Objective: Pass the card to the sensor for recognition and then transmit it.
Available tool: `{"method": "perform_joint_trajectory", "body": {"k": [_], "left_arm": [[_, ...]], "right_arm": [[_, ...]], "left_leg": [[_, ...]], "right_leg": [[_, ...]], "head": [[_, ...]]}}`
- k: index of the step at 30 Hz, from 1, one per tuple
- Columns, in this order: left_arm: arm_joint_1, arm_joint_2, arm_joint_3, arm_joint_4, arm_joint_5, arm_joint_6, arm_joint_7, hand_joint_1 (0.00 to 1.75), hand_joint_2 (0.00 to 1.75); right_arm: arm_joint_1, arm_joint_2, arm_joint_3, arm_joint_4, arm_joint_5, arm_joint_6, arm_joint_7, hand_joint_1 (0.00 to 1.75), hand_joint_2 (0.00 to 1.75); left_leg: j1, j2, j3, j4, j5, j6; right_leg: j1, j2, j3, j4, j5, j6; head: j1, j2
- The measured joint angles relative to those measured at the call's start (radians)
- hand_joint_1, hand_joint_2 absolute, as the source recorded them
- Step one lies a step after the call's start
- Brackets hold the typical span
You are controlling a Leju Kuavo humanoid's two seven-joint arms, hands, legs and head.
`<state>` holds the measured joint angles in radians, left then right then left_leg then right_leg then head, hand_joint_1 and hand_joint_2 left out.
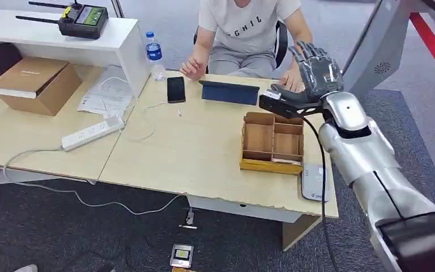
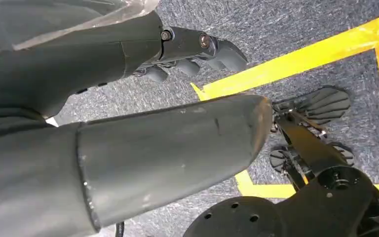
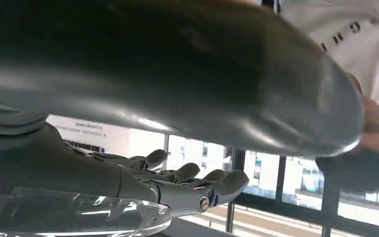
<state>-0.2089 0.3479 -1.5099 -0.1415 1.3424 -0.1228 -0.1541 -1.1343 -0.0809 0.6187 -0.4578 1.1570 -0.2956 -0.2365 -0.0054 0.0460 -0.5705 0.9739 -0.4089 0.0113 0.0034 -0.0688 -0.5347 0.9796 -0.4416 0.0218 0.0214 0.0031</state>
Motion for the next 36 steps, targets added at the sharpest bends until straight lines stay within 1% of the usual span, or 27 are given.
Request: {"method": "perform_joint_trajectory", "body": {"k": [1,2,3,4,5,7,9,12,14,16,19,21,22,24,25,26,28,30,31,33,35,36], "left_arm": [[0.000,0.000,0.000,0.000,0.002,0.000,0.000,0.00,0.00],[0.000,0.000,0.000,0.000,0.005,-0.001,0.000,0.00,0.00],[0.000,0.000,0.000,0.000,0.007,-0.003,-0.001,0.00,0.00],[0.001,0.000,0.000,0.000,0.008,-0.005,-0.002,0.00,0.00],[0.003,0.000,0.000,0.000,0.008,-0.008,-0.003,0.00,0.00],[0.010,0.003,0.000,0.000,0.004,-0.014,-0.002,0.00,0.00],[0.016,0.009,0.000,0.000,-0.002,-0.021,0.010,0.00,0.00],[0.017,0.018,0.000,0.000,0.013,-0.018,0.023,0.00,0.00],[0.017,0.020,0.000,0.000,0.022,-0.013,0.024,0.00,0.00],[0.020,0.020,0.000,0.000,0.027,-0.008,0.024,0.00,0.00],[0.019,0.020,0.001,0.000,0.037,-0.001,0.021,0.00,0.00],[0.019,0.020,0.002,0.000,0.043,0.000,0.019,0.00,0.00],[0.019,0.020,0.003,0.000,0.047,0.002,0.019,0.00,0.00],[0.018,0.019,0.005,0.000,0.067,0.007,0.031,0.00,0.00],[0.018,0.019,0.008,0.000,0.077,0.012,0.038,0.00,0.00],[0.018,0.018,0.010,0.000,0.085,0.015,0.041,0.00,0.00],[0.017,0.016,0.012,0.000,0.090,0.019,0.045,0.00,0.00],[0.016,0.013,0.013,0.000,0.090,0.023,0.045,0.00,0.00],[0.016,0.011,0.014,0.000,0.090,0.027,0.045,0.00,0.00],[0.015,0.008,0.018,0.000,0.096,0.036,0.047,0.00,0.00],[0.015,0.005,0.024,0.000,0.100,0.047,0.049,0.00,0.00],[0.014,0.003,0.027,0.000,0.100,0.052,0.051,0.00,0.00]], "right_arm": [[0.004,-0.010,-0.006,-0.020,-0.007,0.015,-0.004,0.00,0.00],[0.015,-0.027,-0.014,-0.070,-0.019,0.061,0.000,0.00,0.00],[0.038,-0.050,-0.019,-0.121,-0.034,0.123,0.016,0.00,0.00],[0.072,-0.080,-0.027,-0.210,-0.053,0.197,0.040,0.00,0.00],[0.109,-0.103,-0.036,-0.284,-0.069,0.244,0.056,0.00,0.00],[0.195,-0.167,-0.069,-0.468,-0.119,0.341,0.090,0.00,0.00],[0.285,-0.221,-0.108,-0.643,-0.173,0.416,0.116,0.00,0.00],[0.392,-0.297,-0.161,-0.902,-0.234,0.517,0.184,0.00,0.00],[0.442,-0.345,-0.194,-1.037,-0.273,0.563,0.211,0.00,0.00],[0.483,-0.398,-0.233,-1.153,-0.299,0.589,0.217,0.00,0.00],[0.532,-0.470,-0.275,-1.279,-0.338,0.619,0.222,0.00,0.00],[0.554,-0.512,-0.301,-1.352,-0.385,0.632,0.240,0.00,0.00],[0.562,-0.530,-0.312,-1.379,-0.422,0.640,0.260,0.00,1.75],[0.584,-0.563,-0.325,-1.438,-0.517,0.652,0.332,0.00,1.75],[0.597,-0.577,-0.327,-1.468,-0.567,0.652,0.381,0.00,1.75],[0.610,-0.587,-0.327,-1.494,-0.607,0.645,0.420,0.00,1.75],[0.640,-0.601,-0.319,-1.547,-0.664,0.609,0.491,0.00,1.75],[0.675,-0.608,-0.306,-1.585,-0.669,0.564,0.520,0.00,1.75],[0.700,-0.610,-0.295,-1.602,-0.652,0.527,0.533,0.00,1.75],[0.743,-0.610,-0.267,-1.615,-0.574,0.469,0.555,0.00,1.75],[0.777,-0.610,-0.238,-1.617,-0.500,0.431,0.560,0.00,1.75],[0.793,-0.608,-0.225,-1.617,-0.483,0.420,0.561,0.00,1.75]], "left_leg": [[0.000,0.000,0.000,0.000,0.000,0.000],[0.000,0.000,0.001,0.000,0.000,0.000],[0.001,0.000,0.001,0.000,0.000,0.000],[0.002,-0.001,0.002,0.001,0.000,0.000],[0.002,-0.002,0.002,0.001,0.000,0.000],[0.002,-0.002,0.002,0.001,-0.001,0.001],[0.002,-0.002,0.002,0.001,-0.002,0.001],[0.001,0.000,0.002,0.001,-0.003,0.001],[0.001,0.000,0.002,0.001,-0.003,0.001],[0.002,0.000,0.002,0.001,-0.003,0.001],[0.001,0.001,0.002,0.000,-0.003,0.001],[0.001,0.001,0.002,0.000,-0.003,0.001],[0.001,0.001,0.002,0.000,-0.003,0.001],[0.001,0.001,0.002,0.000,-0.003,0.001],[0.001,0.001,0.002,0.000,-0.003,0.001],[0.001,0.001,0.002,0.000,-0.003,0.001],[0.001,0.001,0.002,0.000,-0.003,0.001],[0.002,0.001,0.002,0.000,-0.003,0.001],[0.002,0.001,0.002,0.000,-0.003,0.001],[0.002,0.001,0.002,0.000,-0.003,0.001],[0.002,0.001,0.002,-0.001,-0.003,0.001],[0.002,0.001,0.002,-0.001,-0.003,0.001]], "right_leg": [[0.000,0.000,0.000,0.000,0.000,0.000],[0.000,0.000,0.000,0.000,0.000,0.000],[0.000,0.000,0.001,-0.001,0.000,0.000],[0.000,-0.001,0.001,-0.002,0.000,0.000],[0.000,-0.003,0.002,-0.002,0.000,0.000],[0.000,-0.003,0.004,-0.003,0.000,0.001],[0.000,-0.002,0.003,-0.003,-0.001,0.001],[-0.001,0.000,0.002,-0.003,-0.001,0.001],[-0.001,0.000,0.002,-0.003,-0.001,0.001],[-0.001,0.000,0.002,-0.003,-0.001,0.001],[-0.001,0.001,0.002,-0.003,-0.001,0.001],[-0.001,0.001,0.002,-0.003,-0.001,0.001],[-0.001,0.001,0.002,-0.003,-0.001,0.001],[-0.001,0.001,0.003,-0.003,-0.001,0.001],[-0.001,0.001,0.002,-0.003,-0.001,0.001],[-0.001,0.001,0.003,-0.003,-0.001,0.001],[0.000,0.001,0.003,-0.003,-0.001,0.001],[0.000,0.001,0.003,-0.003,-0.001,0.001],[0.000,0.001,0.003,-0.003,-0.001,0.001],[0.000,0.001,0.003,-0.003,-0.002,0.001],[0.000,0.001,0.003,-0.003,-0.002,0.001],[0.000,0.001,0.003,-0.003,-0.002,0.001]], "head": [[0.000,0.000],[0.000,0.000],[0.000,0.000],[0.000,0.000],[0.001,0.000],[0.000,0.000],[0.000,0.000],[0.000,0.000],[0.000,0.000],[0.000,0.000],[0.000,0.000],[0.000,0.000],[0.000,0.000],[0.000,0.000],[0.000,0.000],[0.000,0.000],[0.000,0.000],[0.000,0.000],[0.000,0.000],[0.000,0.000],[0.000,0.000],[0.000,0.000]]}}
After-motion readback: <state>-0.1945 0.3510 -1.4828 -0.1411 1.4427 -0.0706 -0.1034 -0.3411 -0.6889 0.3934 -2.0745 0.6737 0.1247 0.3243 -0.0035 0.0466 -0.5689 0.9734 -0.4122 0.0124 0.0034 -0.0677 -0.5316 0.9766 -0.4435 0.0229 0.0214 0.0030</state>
